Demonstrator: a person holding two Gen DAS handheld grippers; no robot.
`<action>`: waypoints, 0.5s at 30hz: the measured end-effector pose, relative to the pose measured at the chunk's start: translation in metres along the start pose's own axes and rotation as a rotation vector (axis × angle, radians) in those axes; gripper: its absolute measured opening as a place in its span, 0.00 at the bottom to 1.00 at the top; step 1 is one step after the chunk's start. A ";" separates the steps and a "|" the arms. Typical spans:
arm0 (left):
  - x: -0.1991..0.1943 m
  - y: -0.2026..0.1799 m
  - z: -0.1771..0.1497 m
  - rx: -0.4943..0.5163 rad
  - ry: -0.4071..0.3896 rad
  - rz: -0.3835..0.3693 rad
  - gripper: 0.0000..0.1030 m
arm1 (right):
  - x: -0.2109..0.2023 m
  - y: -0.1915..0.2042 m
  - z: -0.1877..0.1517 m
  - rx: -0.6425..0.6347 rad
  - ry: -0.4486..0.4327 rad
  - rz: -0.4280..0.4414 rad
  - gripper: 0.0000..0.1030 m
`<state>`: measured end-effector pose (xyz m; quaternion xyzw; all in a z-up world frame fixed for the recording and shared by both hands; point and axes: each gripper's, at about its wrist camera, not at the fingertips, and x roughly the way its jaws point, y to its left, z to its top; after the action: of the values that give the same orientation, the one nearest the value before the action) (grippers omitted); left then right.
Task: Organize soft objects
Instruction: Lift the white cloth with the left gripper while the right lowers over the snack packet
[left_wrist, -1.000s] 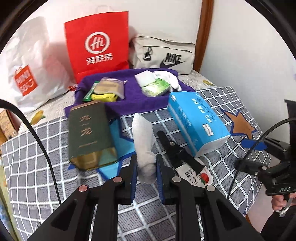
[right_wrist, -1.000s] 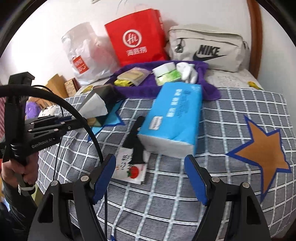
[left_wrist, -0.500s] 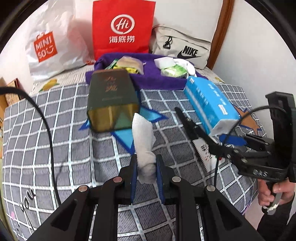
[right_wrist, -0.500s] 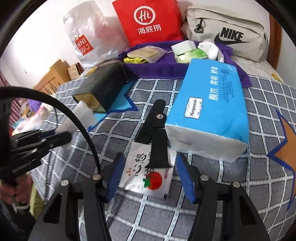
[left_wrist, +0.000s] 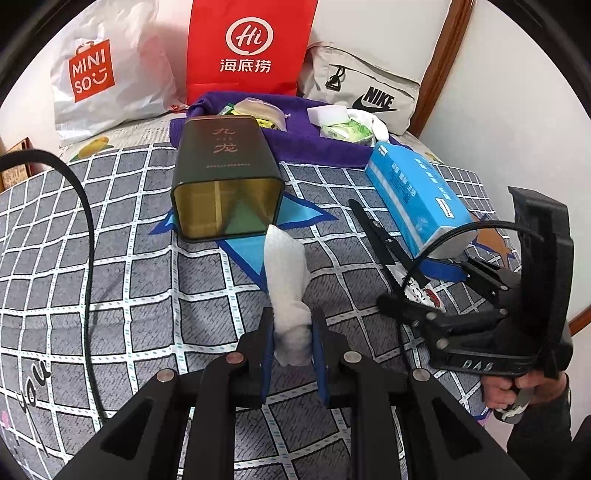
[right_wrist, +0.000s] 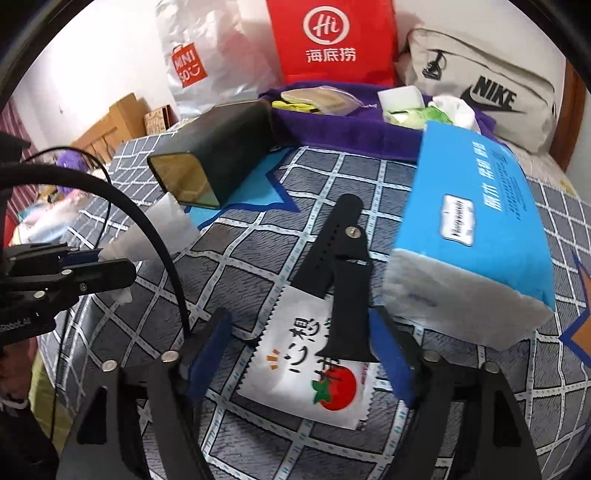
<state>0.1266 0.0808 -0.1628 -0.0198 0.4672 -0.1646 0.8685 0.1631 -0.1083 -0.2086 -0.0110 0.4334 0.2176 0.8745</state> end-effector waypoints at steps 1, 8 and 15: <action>0.000 0.001 -0.001 0.001 0.001 -0.003 0.18 | 0.001 0.002 0.000 -0.007 -0.003 -0.008 0.80; 0.000 0.009 -0.005 -0.020 -0.003 -0.024 0.18 | 0.001 -0.003 0.003 0.030 -0.001 0.035 0.85; -0.001 0.011 -0.006 -0.021 -0.010 -0.040 0.18 | -0.006 -0.021 0.008 0.140 0.044 0.099 0.74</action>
<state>0.1237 0.0921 -0.1675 -0.0392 0.4640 -0.1770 0.8671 0.1743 -0.1277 -0.2024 0.0668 0.4668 0.2292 0.8515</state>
